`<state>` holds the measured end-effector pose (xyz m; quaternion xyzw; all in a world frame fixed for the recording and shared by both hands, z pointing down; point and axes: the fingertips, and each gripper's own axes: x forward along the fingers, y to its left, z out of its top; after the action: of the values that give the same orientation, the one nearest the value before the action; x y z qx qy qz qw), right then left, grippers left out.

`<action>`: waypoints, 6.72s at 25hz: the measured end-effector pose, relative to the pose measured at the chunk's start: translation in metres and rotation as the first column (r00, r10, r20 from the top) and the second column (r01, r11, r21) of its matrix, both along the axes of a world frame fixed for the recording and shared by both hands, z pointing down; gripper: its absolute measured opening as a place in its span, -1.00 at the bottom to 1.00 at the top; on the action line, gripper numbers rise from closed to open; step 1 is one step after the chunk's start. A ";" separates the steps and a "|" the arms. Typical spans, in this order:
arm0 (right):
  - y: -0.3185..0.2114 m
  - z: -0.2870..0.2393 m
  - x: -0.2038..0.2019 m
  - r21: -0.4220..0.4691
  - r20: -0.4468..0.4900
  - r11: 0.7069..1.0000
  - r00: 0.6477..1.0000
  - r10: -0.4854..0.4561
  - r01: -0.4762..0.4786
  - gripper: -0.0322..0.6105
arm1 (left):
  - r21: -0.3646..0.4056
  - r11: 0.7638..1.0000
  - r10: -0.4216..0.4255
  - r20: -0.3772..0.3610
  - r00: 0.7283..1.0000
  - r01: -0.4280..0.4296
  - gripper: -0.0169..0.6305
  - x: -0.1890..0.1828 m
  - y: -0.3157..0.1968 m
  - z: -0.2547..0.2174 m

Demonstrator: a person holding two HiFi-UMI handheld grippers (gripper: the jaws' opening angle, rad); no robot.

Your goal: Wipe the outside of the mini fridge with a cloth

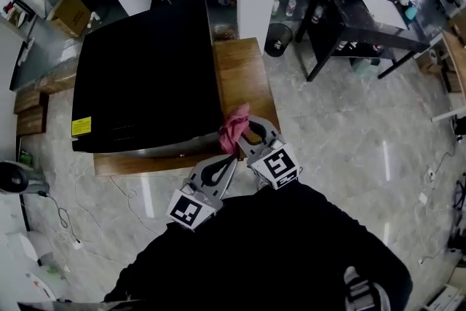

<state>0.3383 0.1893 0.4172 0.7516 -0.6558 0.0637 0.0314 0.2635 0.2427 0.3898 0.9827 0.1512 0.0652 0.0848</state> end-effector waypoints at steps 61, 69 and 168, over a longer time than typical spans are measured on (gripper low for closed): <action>-0.016 0.223 0.096 -0.136 0.293 0.927 0.908 -0.298 0.348 -0.67 | 0.099 0.903 -0.430 0.268 0.862 0.419 -0.93 0.132 -0.009 0.161; -0.051 0.248 0.055 -0.154 0.364 0.898 0.869 -0.336 0.411 -0.67 | 0.094 0.898 -0.438 0.295 0.849 0.431 -0.93 0.118 -0.018 0.173; -0.412 -0.003 -0.589 0.204 0.277 0.613 0.556 -0.784 0.763 -0.66 | 0.066 0.553 -0.832 -0.016 0.555 0.830 -0.93 -0.573 -0.457 0.018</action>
<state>-0.2506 -0.2231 0.4140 0.3648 -0.9151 0.1520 -0.0801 -0.3097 -0.2142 0.4077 0.9395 -0.3330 0.0308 0.0748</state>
